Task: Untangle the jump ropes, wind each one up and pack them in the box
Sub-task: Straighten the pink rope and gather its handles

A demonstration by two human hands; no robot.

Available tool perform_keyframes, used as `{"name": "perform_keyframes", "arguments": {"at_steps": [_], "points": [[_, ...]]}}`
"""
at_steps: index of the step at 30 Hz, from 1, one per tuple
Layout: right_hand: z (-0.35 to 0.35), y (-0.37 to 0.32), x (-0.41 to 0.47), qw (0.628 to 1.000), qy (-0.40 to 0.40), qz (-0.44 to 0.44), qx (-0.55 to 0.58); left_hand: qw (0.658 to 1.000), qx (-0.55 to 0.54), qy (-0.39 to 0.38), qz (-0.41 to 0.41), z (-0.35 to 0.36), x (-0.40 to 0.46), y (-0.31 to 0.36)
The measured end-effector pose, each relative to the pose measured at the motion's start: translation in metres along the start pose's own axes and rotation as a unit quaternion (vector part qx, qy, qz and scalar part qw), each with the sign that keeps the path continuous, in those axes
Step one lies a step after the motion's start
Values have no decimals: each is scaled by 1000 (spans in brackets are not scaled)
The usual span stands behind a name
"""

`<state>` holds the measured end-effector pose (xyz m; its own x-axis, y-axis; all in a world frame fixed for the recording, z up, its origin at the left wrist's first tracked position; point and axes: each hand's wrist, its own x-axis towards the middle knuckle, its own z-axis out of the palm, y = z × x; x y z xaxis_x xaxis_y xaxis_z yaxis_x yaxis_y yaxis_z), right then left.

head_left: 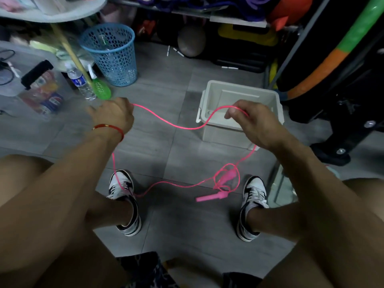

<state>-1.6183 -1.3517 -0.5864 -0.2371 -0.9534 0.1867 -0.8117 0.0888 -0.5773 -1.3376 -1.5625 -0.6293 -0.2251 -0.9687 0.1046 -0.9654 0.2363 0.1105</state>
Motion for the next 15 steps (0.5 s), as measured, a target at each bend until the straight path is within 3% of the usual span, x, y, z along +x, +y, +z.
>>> {"name": "perform_keyframes", "arguments": {"at_steps": [3, 5, 8, 12, 15], "points": [[-11, -11, 5, 999, 34, -21, 7, 980, -189, -47, 37, 2, -3, 7], [-17, -15, 6, 998, 48, -12, 46, 963, -258, -43, 61, 1, -7, 11], [-18, -16, 4, 994, 29, 28, 104, 964, -232, 14, 128, -14, -11, 19], [-12, 2, 4, 992, -61, 104, 29, 947, -151, 129, 254, -35, -4, 27], [2, 11, 7, 983, -80, 162, 34, 936, -75, 117, 323, -34, 5, 30]]}}
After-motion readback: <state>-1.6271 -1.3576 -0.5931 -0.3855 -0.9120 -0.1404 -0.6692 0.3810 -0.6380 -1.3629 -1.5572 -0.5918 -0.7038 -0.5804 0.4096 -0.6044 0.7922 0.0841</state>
